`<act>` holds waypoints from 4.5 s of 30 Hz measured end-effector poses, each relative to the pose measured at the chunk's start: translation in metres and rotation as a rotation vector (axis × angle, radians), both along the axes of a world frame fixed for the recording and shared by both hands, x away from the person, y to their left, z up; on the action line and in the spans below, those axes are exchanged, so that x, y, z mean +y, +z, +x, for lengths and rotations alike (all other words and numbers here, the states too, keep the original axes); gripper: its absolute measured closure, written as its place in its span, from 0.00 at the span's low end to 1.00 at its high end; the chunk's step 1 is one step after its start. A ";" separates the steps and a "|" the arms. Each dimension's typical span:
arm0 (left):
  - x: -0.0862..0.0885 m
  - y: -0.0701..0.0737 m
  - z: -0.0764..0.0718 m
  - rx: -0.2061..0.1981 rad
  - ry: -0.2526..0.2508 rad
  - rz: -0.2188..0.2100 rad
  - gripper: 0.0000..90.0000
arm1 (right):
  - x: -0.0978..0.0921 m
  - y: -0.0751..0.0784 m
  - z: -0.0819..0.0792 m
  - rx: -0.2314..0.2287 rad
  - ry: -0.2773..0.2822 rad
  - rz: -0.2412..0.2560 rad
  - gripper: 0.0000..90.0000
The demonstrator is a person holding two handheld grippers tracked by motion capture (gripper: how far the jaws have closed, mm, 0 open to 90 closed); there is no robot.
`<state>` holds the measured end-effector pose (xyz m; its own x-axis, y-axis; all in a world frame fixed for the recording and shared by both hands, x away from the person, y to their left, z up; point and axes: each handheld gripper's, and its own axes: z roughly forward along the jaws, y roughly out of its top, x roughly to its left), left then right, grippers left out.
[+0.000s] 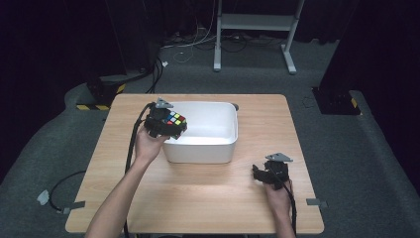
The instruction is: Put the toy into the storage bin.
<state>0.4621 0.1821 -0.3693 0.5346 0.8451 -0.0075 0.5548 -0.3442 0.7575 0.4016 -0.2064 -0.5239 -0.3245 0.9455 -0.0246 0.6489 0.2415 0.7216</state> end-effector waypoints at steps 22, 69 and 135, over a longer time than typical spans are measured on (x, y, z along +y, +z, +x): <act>0.013 -0.003 -0.010 -0.010 0.006 -0.010 0.37 | 0.000 0.000 0.000 0.000 -0.001 0.001 0.25; 0.012 -0.017 -0.019 0.012 -0.001 0.003 0.37 | 0.000 0.000 0.000 0.000 0.000 0.000 0.25; 0.034 -0.009 -0.032 -0.024 -0.001 -0.103 0.33 | 0.000 0.000 0.000 0.000 0.004 -0.001 0.25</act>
<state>0.4298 0.2157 -0.3786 0.5364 0.8400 -0.0819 0.5359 -0.2640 0.8019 0.4017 -0.2061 -0.5239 -0.3284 0.9442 -0.0254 0.6476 0.2446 0.7217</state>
